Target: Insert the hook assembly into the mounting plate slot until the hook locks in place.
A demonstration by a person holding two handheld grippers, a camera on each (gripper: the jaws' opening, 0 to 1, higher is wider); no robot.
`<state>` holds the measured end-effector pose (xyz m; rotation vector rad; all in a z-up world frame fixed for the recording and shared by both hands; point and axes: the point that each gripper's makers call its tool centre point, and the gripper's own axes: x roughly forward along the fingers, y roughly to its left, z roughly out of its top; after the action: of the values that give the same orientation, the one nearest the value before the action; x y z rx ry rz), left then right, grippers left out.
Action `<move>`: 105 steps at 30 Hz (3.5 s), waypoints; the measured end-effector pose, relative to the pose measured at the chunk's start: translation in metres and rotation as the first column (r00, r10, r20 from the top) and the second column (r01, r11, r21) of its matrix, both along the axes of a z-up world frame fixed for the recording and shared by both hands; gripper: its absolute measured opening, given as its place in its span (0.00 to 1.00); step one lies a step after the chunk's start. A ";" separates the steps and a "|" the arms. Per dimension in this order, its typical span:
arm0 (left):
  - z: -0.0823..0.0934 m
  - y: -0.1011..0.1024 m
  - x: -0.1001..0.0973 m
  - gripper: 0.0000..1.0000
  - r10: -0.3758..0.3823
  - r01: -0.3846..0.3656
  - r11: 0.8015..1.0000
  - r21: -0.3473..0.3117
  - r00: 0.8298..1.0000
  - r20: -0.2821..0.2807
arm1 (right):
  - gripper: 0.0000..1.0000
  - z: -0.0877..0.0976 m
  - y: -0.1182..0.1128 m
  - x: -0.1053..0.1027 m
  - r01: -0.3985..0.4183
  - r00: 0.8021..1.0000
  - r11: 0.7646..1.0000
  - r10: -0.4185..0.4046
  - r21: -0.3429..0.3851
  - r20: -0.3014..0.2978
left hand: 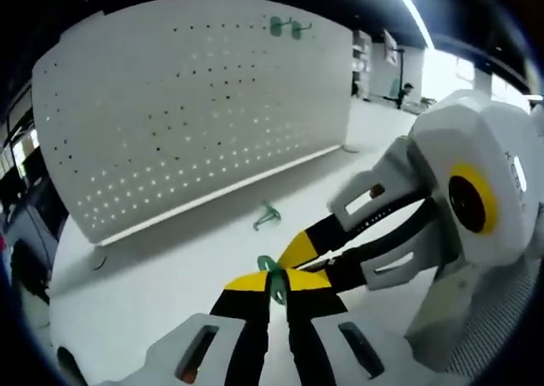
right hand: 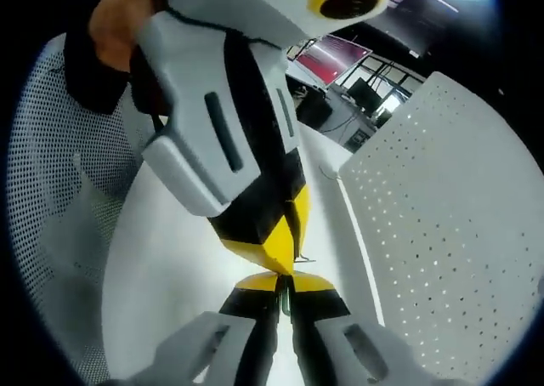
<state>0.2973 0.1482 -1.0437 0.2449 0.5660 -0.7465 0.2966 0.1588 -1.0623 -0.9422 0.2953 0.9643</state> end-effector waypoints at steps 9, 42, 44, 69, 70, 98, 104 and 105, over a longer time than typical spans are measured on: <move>-0.001 0.004 0.002 0.03 0.012 -0.012 1.000 0.001 1.000 -0.003 | 0.01 0.002 0.000 0.001 0.002 1.000 1.000 -0.002 0.008 0.004; 0.002 0.020 0.011 0.01 0.102 -0.107 0.989 -0.099 0.993 -0.051 | 0.07 0.024 0.003 -0.003 0.108 0.985 0.961 -0.069 0.255 -0.156; 0.005 0.023 0.013 0.01 0.118 -0.124 0.985 -0.119 0.992 -0.052 | 0.08 0.027 0.002 -0.002 0.150 0.977 0.942 -0.093 0.302 -0.194; 0.031 0.021 0.020 0.01 0.158 -0.155 0.945 -0.287 0.987 -0.014 | 0.05 0.046 -0.007 0.009 0.368 0.894 0.747 -0.121 0.554 -0.432; 0.032 0.021 0.020 0.01 0.156 -0.153 0.945 -0.290 0.988 -0.013 | 0.05 0.047 -0.007 0.010 0.378 0.888 0.733 -0.116 0.565 -0.445; 0.039 0.009 0.017 0.02 0.113 -0.103 0.939 -0.329 0.994 0.012 | 0.01 0.054 -0.007 0.014 0.421 0.871 0.670 -0.110 0.612 -0.479; 0.040 0.009 0.017 0.07 0.103 -0.087 0.944 -0.317 0.994 0.035 | 0.01 0.052 -0.011 0.016 0.427 0.871 0.674 -0.128 0.603 -0.473; 0.040 0.008 0.017 0.08 0.101 -0.085 0.944 -0.318 0.994 0.034 | 0.01 0.052 -0.011 0.016 0.428 0.871 0.673 -0.130 0.603 -0.473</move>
<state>0.3140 0.1564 -1.0038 -0.0604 0.3996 -0.7254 0.3129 0.1474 -1.0103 0.0203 0.3691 0.8591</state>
